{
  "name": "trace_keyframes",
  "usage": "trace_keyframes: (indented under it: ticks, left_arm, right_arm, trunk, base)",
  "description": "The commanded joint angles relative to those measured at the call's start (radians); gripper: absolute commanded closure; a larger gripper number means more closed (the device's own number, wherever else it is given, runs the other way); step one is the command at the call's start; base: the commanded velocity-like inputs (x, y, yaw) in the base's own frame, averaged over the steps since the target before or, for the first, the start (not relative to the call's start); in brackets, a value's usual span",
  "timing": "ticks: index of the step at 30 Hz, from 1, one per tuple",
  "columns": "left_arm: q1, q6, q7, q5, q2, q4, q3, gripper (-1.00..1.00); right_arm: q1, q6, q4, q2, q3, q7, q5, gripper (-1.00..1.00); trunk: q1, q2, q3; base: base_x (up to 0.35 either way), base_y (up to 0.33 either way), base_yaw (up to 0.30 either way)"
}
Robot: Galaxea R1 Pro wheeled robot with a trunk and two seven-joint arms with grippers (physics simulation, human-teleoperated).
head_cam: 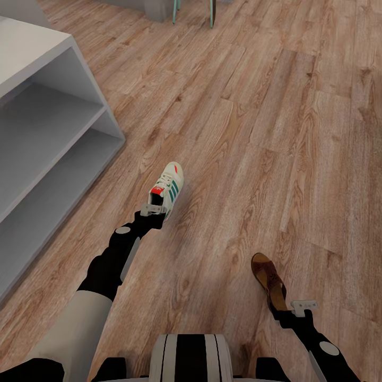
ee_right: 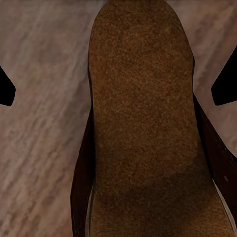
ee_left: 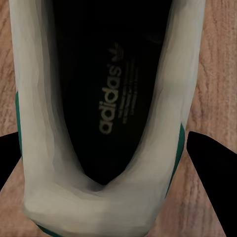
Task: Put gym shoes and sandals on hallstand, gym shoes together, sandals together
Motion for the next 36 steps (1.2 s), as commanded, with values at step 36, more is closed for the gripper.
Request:
trace_keyframes:
  ticks: [36]
  left_arm:
    - [0.0,0.006,-0.005,-0.006,0.001,-0.001,0.0,1.0]
  right_arm:
    - [0.0,-0.004,0.001,0.001,-0.004,0.007,0.007,-1.0]
  trunk:
    - [0.005,-0.003,-0.053]
  base:
    - [0.0,0.0,0.027]
